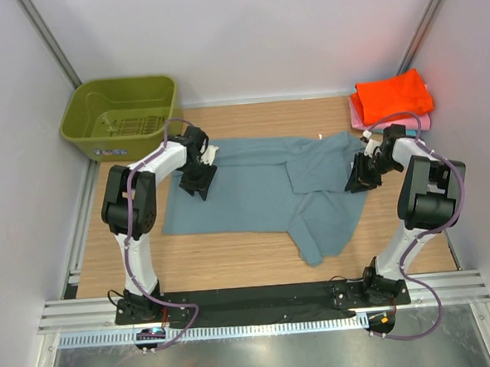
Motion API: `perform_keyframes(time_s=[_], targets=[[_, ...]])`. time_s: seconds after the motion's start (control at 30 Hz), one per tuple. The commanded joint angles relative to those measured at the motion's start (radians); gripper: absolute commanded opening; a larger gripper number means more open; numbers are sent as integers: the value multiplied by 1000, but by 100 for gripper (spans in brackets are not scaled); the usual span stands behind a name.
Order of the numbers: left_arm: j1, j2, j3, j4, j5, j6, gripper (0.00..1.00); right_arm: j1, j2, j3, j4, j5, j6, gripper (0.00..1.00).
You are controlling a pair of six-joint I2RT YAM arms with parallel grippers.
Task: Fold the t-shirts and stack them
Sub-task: Fold the tshirt
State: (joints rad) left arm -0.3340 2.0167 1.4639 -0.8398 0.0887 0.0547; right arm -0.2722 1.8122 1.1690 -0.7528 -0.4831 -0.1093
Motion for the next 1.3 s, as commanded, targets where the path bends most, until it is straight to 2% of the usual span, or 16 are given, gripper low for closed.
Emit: perform_keyframes(time_s=[0.0,0.3,0.5,0.73,0.77,0.9,1.03,1.17,1.27], targets=[[-2,0,29,-4,-6,-4,49,-2,12,38,27,20,-16,33],[-3,8,35,-7,-7,-3,49,-2,55,41,69,35,-21,33],[-2,13,32,-5,-12,-1,49,-2,68,61,72,18,-32,20],[-10,16,38,-4,-14,-3,49,-2,56,37,93,12,-30,20],[-8,17,38,-4,-15,-1,49,-2,53,37,92,12,-24,24],[-13,19,38,-2,-12,-3,49,-2,47,34,102,12,-20,24],[-14,19,38,-1,-12,-4,49,-2,50,35,101,8,-21,20],[-16,16,35,-1,-17,-3,49,-2,49,35,102,1,-27,6],[-19,14,32,1,-17,-3,49,-2,33,44,81,0,-29,1]])
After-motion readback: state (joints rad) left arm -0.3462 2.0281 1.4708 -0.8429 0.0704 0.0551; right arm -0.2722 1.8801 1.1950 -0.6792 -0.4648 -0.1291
